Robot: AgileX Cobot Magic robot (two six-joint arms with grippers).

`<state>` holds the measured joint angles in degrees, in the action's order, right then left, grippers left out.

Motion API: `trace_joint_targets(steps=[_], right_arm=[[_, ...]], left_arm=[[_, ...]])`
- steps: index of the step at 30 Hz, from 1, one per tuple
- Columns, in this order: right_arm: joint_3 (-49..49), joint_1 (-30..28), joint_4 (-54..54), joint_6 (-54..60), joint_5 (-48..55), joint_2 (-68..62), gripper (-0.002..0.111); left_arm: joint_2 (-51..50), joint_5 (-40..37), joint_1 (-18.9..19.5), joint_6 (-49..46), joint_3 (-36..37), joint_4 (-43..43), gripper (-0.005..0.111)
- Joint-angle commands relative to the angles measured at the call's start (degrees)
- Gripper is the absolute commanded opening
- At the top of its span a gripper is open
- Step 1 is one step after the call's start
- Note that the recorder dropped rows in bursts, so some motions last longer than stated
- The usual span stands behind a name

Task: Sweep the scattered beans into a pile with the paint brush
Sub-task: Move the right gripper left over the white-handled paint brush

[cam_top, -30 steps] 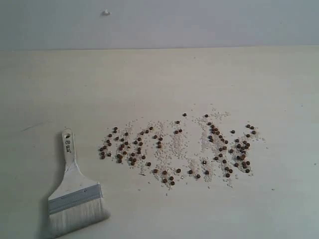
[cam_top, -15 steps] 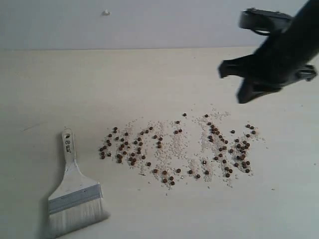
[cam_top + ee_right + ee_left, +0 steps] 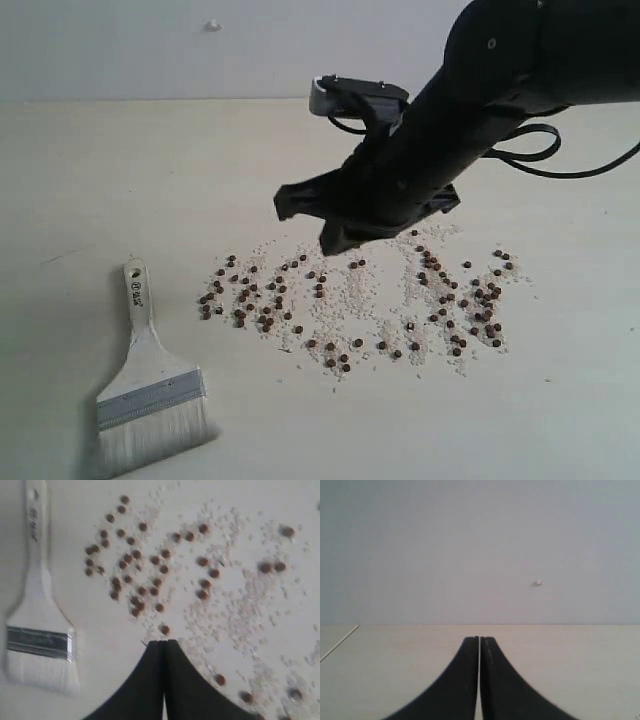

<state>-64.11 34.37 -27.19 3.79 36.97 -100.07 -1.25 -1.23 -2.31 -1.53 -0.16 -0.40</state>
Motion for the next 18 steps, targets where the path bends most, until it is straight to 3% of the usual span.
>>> trace_joint_targets(steps=[1, 5, 9, 12, 18], right_arm=[[-0.27, 2.86, -13.59, 8.99, -14.44, 0.0, 0.005], [-0.56, 5.94, -21.32, 12.54, -27.79, 0.11, 0.012], [-2.54, 7.84, -25.28, 12.83, -34.22, 1.43, 0.012], [-5.13, 9.66, -23.0, 19.05, -32.36, 1.1, 0.012], [-14.24, 9.91, -22.6, 17.23, -16.93, -5.0, 0.012]], left_arm=[[-0.15, 0.12, 0.03, -0.05, 0.16, -0.12, 0.004], [-0.15, 0.12, 0.03, -0.05, 0.16, -0.12, 0.004], [-0.15, 0.12, 0.03, -0.05, 0.16, -0.12, 0.004], [-0.15, 0.12, 0.03, -0.05, 0.16, -0.12, 0.004], [-0.15, 0.12, 0.03, -0.05, 0.16, -0.12, 0.004]])
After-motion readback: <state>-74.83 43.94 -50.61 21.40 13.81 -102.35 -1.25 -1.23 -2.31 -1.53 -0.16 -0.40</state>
